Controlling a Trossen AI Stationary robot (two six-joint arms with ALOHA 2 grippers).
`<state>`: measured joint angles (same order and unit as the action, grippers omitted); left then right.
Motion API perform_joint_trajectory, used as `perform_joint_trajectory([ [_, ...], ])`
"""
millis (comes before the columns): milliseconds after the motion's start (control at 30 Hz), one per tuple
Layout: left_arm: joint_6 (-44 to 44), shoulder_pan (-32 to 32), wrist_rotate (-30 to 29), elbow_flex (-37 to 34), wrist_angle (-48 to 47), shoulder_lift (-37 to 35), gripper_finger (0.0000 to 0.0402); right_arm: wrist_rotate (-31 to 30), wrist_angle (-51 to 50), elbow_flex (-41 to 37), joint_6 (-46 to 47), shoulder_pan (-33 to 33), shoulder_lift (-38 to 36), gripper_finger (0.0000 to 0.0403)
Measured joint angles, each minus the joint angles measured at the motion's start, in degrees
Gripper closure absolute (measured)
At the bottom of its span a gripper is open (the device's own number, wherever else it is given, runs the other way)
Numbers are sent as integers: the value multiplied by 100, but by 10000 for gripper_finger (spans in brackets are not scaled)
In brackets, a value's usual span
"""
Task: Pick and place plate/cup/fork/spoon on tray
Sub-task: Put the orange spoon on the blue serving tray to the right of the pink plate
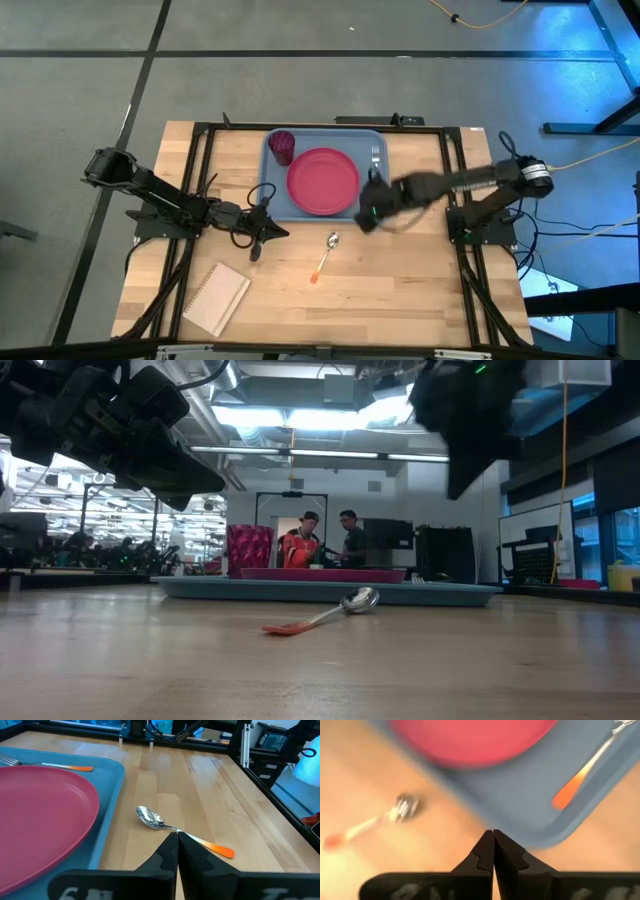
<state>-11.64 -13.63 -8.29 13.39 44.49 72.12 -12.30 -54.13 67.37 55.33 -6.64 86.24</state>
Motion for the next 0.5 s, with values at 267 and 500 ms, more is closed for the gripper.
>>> perform_joint_trajectory([
  [267, 13, 0, 0, 0, 9, 0, 401, -662, 414, -628, 1546, -1689, 2, 398],
  [500, 19, -2, -31, 0, 11, 0, 401, -1581, 1091, -1351, 1475, -2308, 4, 397],
])
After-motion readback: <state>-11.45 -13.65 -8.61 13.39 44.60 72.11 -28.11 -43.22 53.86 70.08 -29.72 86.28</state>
